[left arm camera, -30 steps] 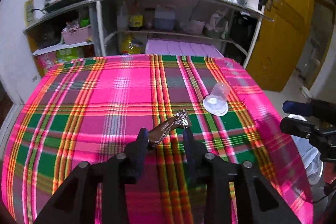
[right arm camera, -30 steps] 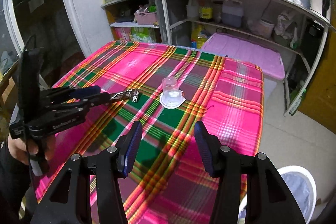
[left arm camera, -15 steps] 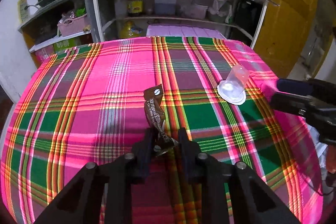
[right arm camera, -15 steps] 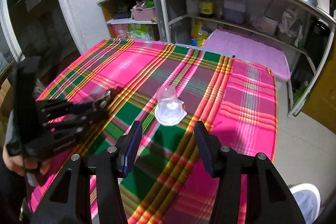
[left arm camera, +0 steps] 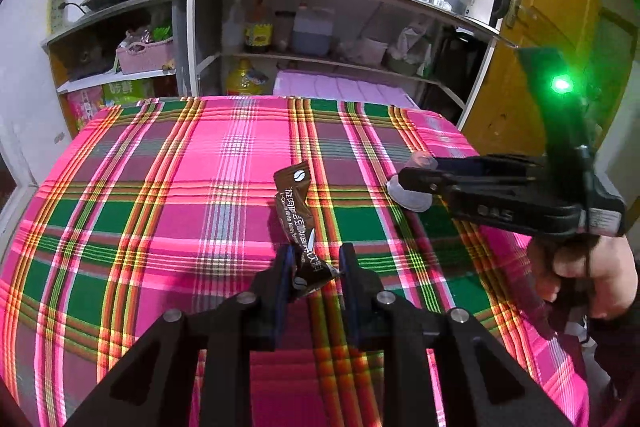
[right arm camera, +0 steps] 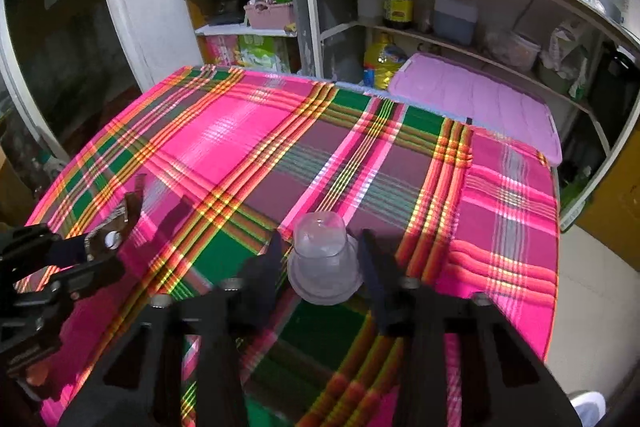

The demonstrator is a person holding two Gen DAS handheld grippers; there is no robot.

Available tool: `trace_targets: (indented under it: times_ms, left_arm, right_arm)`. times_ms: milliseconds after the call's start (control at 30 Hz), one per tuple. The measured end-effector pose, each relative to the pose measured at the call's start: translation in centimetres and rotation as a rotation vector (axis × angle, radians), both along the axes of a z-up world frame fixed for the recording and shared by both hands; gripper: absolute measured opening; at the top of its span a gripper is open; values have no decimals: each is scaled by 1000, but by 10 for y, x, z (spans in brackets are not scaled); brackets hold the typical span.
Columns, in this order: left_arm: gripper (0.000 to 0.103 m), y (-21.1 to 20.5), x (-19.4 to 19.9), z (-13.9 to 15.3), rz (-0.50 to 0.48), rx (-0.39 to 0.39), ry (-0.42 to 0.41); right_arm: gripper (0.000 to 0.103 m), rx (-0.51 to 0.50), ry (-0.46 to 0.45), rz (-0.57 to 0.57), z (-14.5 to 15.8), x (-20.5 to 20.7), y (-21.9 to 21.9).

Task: Collect trash
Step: 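Grasp the brown snack wrapper with the left tool while the right tool grasps the clear cup, then carry the wrapper and clear cup over the bin with both tools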

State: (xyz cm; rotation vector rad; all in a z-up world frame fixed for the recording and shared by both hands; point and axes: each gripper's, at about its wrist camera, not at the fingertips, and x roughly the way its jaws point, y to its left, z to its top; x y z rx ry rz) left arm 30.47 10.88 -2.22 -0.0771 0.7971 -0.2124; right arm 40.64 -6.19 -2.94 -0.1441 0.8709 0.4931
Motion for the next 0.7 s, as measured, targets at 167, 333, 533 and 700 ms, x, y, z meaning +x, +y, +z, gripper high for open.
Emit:
trace_targets:
  times_ms: [167,333,533,700]
  left_arm:
    - [24,-4,-5,3,-6,-13,-6]
    - [24,-16,-15,8,-16,-25,-17]
    - [24,-43,-37,22,-45,-45,-40]
    - [24,-74,-59,35,-83,-65,-62]
  right_arm:
    - [28,41,-10,-5,10,-12,-10]
    - [28,79,-37,-12,28,-39,-32]
    - [28,112,-77,-56,50,-84,-74]
    - [28,144,-104,-121,64,-124,-118]
